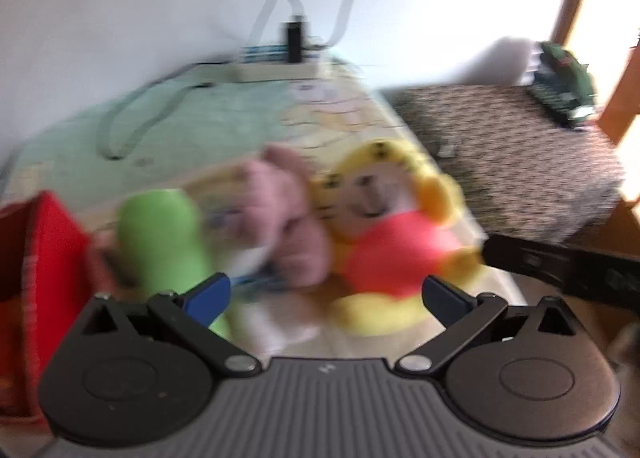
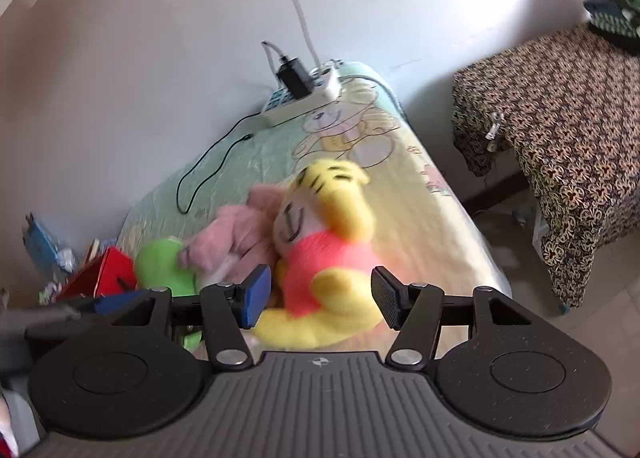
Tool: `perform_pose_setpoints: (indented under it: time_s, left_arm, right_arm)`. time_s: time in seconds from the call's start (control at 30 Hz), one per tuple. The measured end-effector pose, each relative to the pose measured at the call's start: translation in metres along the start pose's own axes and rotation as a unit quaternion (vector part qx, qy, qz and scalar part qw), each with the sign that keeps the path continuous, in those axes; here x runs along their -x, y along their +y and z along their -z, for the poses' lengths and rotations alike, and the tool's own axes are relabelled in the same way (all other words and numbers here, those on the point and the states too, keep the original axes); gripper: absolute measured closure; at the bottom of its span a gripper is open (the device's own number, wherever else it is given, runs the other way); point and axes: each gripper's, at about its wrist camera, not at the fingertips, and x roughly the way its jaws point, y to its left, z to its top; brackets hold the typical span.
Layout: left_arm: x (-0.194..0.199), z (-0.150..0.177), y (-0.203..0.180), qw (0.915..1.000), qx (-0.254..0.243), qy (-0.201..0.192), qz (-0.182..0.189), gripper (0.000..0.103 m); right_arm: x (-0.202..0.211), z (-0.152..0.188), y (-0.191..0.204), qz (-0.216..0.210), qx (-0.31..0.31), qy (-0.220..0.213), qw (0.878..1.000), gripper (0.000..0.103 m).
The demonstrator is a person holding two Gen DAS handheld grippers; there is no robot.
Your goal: Organize objects
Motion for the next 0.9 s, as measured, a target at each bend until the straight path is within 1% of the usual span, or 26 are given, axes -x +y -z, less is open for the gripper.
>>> perform_pose_setpoints:
  time_s: [0.07,0.17,0.2,0.23,0.33,0.47,0.53,0.63,0.8,0.87,0.9]
  left_arm:
    - [-0.011,-0.002,-0.005,0.9987,0.008,0.018,0.048,0.005]
    - [-0.025,-0.003,-0.011,0.9952,0.022,0.035,0.089,0.008]
    - [-0.03,-0.003,-0.012,0.9944,0.026,0.042,0.094,0.009]
    - [-0.035,-0.004,-0.012,0.9935,0.031,0.05,0.097,0.01]
    - [-0.054,-0.004,-0.008,0.989,0.053,0.079,0.113,0.014]
    - [-0.07,-0.007,-0.004,0.9842,0.069,0.099,0.13,0.015]
    - [-0.077,-0.008,-0.006,0.9833,0.069,0.102,0.134,0.014]
    - [-0.088,-0.01,-0.007,0.9818,0.067,0.112,0.139,0.013]
    - [-0.103,-0.014,-0.001,0.9793,0.078,0.118,0.145,0.011]
    - [-0.107,-0.016,-0.002,0.9786,0.079,0.119,0.148,0.012]
    - [-0.108,-0.016,-0.002,0.9789,0.077,0.118,0.148,0.012]
  right_arm:
    - [-0.005,-0.008,-0.013,-0.005,-0.016,0.003,1.0,0.043]
    - [-0.022,-0.013,-0.03,-0.01,-0.055,0.035,0.998,0.044]
    - [-0.027,-0.014,-0.035,-0.016,-0.068,0.041,0.997,0.045]
    - [-0.033,-0.015,-0.041,-0.021,-0.08,0.05,0.995,0.048]
    - [-0.052,-0.017,-0.05,-0.054,-0.109,0.069,0.99,0.053]
    - [-0.072,-0.024,-0.055,-0.093,-0.114,0.083,0.986,0.054]
    - [-0.08,-0.025,-0.054,-0.099,-0.112,0.09,0.985,0.054]
    - [-0.093,-0.027,-0.055,-0.097,-0.11,0.099,0.984,0.053]
    - [-0.109,-0.031,-0.063,-0.108,-0.118,0.107,0.981,0.052]
    - [-0.113,-0.031,-0.067,-0.116,-0.123,0.108,0.98,0.053]
    - [-0.113,-0.031,-0.069,-0.122,-0.127,0.109,0.978,0.056]
